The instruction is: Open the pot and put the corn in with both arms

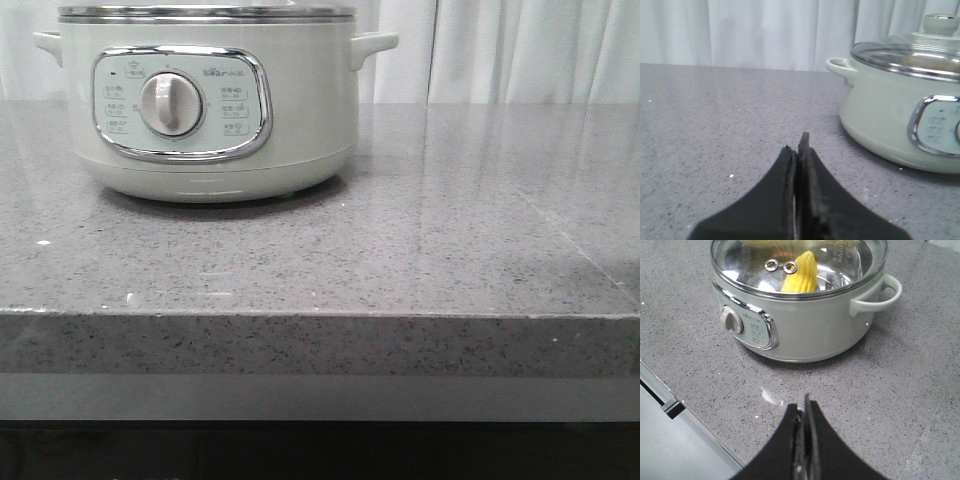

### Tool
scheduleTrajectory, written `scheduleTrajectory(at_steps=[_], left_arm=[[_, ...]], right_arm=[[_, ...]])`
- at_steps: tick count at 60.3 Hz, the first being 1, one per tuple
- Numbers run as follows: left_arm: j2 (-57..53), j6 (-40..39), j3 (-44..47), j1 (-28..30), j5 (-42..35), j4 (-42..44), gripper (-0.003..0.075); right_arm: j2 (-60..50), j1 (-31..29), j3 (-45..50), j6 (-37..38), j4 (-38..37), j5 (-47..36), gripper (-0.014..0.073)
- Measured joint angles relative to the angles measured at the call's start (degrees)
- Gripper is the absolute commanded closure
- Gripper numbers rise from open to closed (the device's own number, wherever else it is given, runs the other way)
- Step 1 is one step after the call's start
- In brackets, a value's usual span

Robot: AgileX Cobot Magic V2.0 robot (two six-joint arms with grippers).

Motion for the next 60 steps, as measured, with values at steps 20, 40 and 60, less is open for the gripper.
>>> scheduleTrajectory(at_steps=[20, 40, 60], left_arm=[[-6.0, 0.0, 7.6, 1.0, -8.8, -2.0, 0.0741], [-6.0, -0.1, 7.6, 1.7, -8.8, -2.2, 0.0741], [-6.0, -0.1, 7.6, 1.7, -8.8, -2.2, 0.0741]], right_arm=[[0.0, 0.0, 0.0, 0.0, 0.0, 0.0, 0.0662], [0.0, 0.0, 0.0, 0.0, 0.0, 0.1, 0.0662], [0.0, 0.0, 0.0, 0.0, 0.0, 0.1, 0.0662]])
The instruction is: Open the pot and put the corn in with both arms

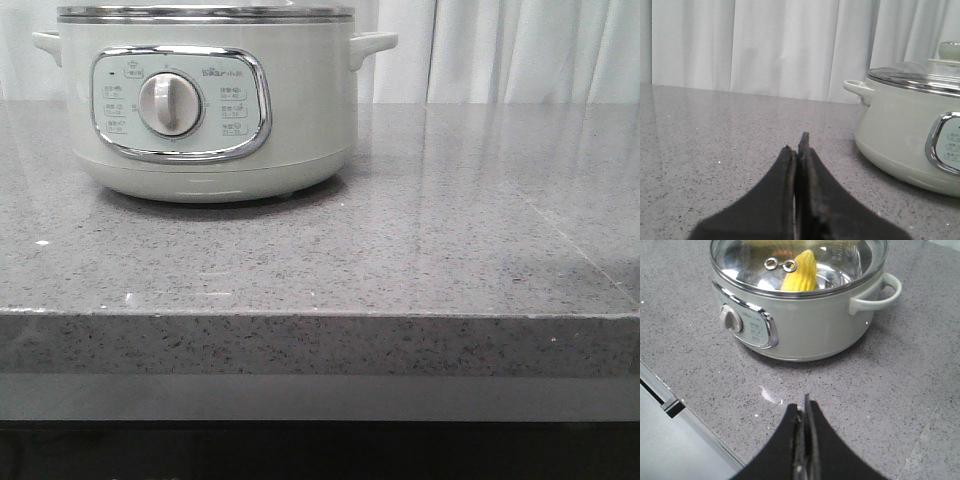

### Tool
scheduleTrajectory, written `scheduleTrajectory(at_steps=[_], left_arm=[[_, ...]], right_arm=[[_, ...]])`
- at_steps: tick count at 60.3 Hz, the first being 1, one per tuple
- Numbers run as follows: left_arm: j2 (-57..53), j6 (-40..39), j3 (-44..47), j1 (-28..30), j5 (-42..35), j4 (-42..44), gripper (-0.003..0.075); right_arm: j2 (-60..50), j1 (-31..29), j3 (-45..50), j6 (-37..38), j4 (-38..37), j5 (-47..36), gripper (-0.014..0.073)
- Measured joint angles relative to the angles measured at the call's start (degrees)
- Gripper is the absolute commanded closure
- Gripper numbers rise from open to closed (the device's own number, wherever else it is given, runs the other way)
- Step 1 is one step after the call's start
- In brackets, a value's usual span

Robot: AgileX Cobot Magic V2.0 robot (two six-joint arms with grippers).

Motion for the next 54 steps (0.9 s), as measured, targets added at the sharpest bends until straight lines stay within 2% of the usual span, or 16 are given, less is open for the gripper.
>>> scheduleTrajectory(at_steps=[24, 32, 42, 54], left_arm=[[0.0, 0.0, 0.0, 0.0, 0.0, 0.0, 0.0741], [0.0, -0.1, 0.0, 0.0, 0.0, 0.0, 0.0741], [0.0, -0.1, 0.0, 0.0, 0.0, 0.0, 0.0741], [0.0, -0.1, 0.0, 0.0, 0.0, 0.0, 0.0741]], right_arm=[[-0.9, -0.8, 0.6, 0.0, -0.7, -0.2, 0.0662], [-7.0, -7.3, 5.9, 0.0, -1.1, -3.8, 0.0662], [-19.2, -17.8, 18.1, 0.0, -1.1, -10.6, 0.0662], [-35.1, -24.7, 34.0, 0.0, -0.8, -17.9, 0.0662]])
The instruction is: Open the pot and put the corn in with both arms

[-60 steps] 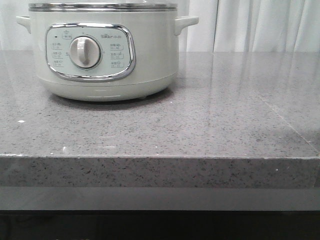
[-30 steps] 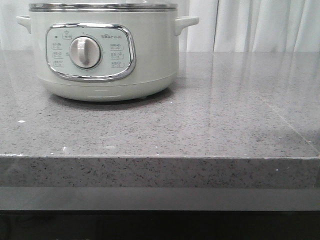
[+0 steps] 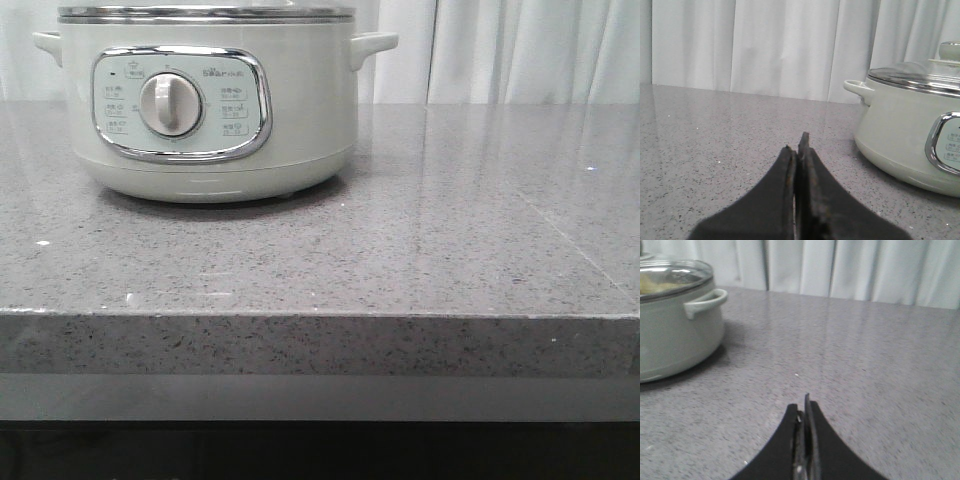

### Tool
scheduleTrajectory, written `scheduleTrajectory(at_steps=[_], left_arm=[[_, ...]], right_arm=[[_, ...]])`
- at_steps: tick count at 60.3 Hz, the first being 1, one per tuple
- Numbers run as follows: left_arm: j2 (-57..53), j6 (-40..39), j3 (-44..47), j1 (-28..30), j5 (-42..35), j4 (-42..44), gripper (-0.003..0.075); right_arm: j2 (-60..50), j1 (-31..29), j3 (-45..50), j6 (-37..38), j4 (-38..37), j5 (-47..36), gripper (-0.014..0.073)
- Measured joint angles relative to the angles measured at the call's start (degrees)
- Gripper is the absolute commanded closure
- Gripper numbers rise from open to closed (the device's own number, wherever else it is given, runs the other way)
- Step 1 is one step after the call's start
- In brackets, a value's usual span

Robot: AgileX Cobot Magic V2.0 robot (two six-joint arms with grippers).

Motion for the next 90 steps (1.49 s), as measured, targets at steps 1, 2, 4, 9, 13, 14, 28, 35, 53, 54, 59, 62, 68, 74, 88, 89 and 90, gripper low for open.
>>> scheduleTrajectory(at_steps=[1, 2, 4, 9, 13, 14, 28, 35, 53, 54, 59, 62, 68, 74, 88, 89, 90], left_arm=[[0.0, 0.0, 0.0, 0.0, 0.0, 0.0, 0.0741], [0.0, 0.0, 0.0, 0.0, 0.0, 0.0, 0.0741], [0.0, 0.0, 0.0, 0.0, 0.0, 0.0, 0.0741], [0.0, 0.0, 0.0, 0.0, 0.0, 0.0, 0.0741], [0.0, 0.0, 0.0, 0.0, 0.0, 0.0, 0.0741], [0.0, 0.0, 0.0, 0.0, 0.0, 0.0, 0.0741], [0.0, 0.0, 0.0, 0.0, 0.0, 0.0, 0.0741], [0.0, 0.0, 0.0, 0.0, 0.0, 0.0, 0.0741], [0.0, 0.0, 0.0, 0.0, 0.0, 0.0, 0.0741], [0.0, 0.0, 0.0, 0.0, 0.0, 0.0, 0.0741], [0.0, 0.0, 0.0, 0.0, 0.0, 0.0, 0.0741], [0.0, 0.0, 0.0, 0.0, 0.0, 0.0, 0.0741], [0.0, 0.0, 0.0, 0.0, 0.0, 0.0, 0.0741], [0.0, 0.0, 0.0, 0.0, 0.0, 0.0, 0.0741], [0.0, 0.0, 0.0, 0.0, 0.0, -0.1, 0.0741], [0.0, 0.0, 0.0, 0.0, 0.0, -0.1, 0.0741], [0.0, 0.0, 0.0, 0.0, 0.0, -0.1, 0.0741]], right_arm=[[-1.6, -0.6, 1.6, 0.0, 0.3, -0.9, 0.0662], [-2.6, -0.9, 2.6, 0.0, 0.4, -1.4, 0.0662], [-5.0, -1.6, 5.0, 0.0, 0.9, -2.3, 0.0662], [-9.9, -3.2, 9.9, 0.0, 2.1, -3.8, 0.0662], [-13.0, -3.9, 13.0, 0.0, 2.6, -4.2, 0.0662], [-13.8, -4.0, 13.9, 0.0, 2.7, -4.3, 0.0662], [-17.1, -4.2, 18.5, 0.0, 2.7, -5.6, 0.0662], [-17.1, -4.2, 18.6, 0.0, 2.7, -5.6, 0.0662], [-17.2, -4.2, 18.6, 0.0, 2.7, -5.9, 0.0662], [-17.2, -4.2, 18.6, 0.0, 2.7, -6.2, 0.0662], [-17.2, -4.2, 18.6, 1.0, 2.2, -8.1, 0.0662], [-17.2, -4.2, 18.6, 2.5, 0.9, -9.2, 0.0662], [-17.2, -4.2, 18.6, 6.3, -3.1, -11.0, 0.0662], [-17.2, -4.2, 18.6, 7.6, -5.9, -11.3, 0.0662], [-17.2, -4.2, 18.6, 8.2, -7.4, -9.9, 0.0662], [-17.2, -4.2, 18.6, 8.3, -7.4, -9.7, 0.0662], [-17.2, -4.2, 18.6, 8.3, -7.4, -9.4, 0.0662]])
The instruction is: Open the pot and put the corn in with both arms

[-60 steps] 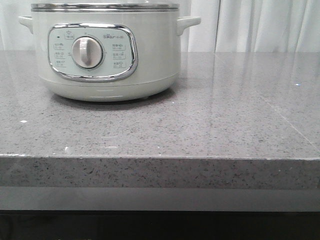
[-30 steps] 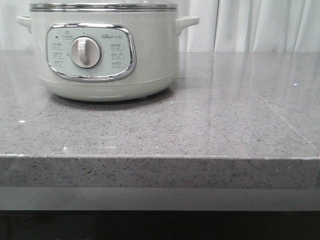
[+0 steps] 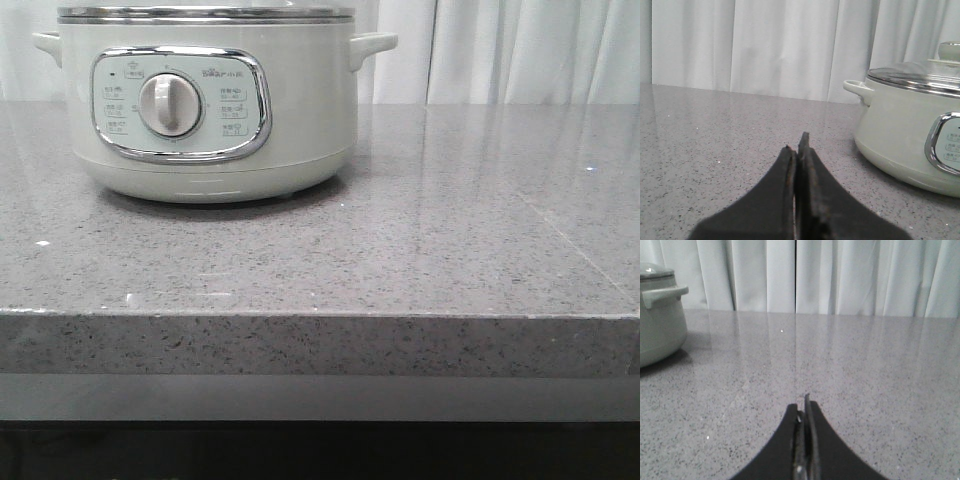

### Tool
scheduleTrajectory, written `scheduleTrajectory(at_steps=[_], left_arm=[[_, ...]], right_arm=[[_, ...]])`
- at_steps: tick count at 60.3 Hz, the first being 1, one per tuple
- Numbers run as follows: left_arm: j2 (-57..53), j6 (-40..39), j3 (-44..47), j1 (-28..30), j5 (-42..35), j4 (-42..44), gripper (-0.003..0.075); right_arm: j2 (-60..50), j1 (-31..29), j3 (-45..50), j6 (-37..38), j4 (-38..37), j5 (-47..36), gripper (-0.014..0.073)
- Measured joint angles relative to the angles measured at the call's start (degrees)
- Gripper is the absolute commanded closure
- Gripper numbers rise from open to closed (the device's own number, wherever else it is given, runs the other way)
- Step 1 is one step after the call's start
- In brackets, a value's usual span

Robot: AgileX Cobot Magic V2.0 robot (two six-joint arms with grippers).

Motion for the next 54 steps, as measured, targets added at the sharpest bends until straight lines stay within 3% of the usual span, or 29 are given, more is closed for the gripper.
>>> scheduleTrajectory(at_steps=[28, 54], left_arm=[[0.0, 0.0, 0.0, 0.0, 0.0, 0.0, 0.0741], [0.0, 0.0, 0.0, 0.0, 0.0, 0.0, 0.0741]], right_arm=[[0.0, -4.9, 0.0, 0.0, 0.0, 0.3, 0.0662], [0.0, -4.9, 0.0, 0.0, 0.0, -0.1, 0.0662]])
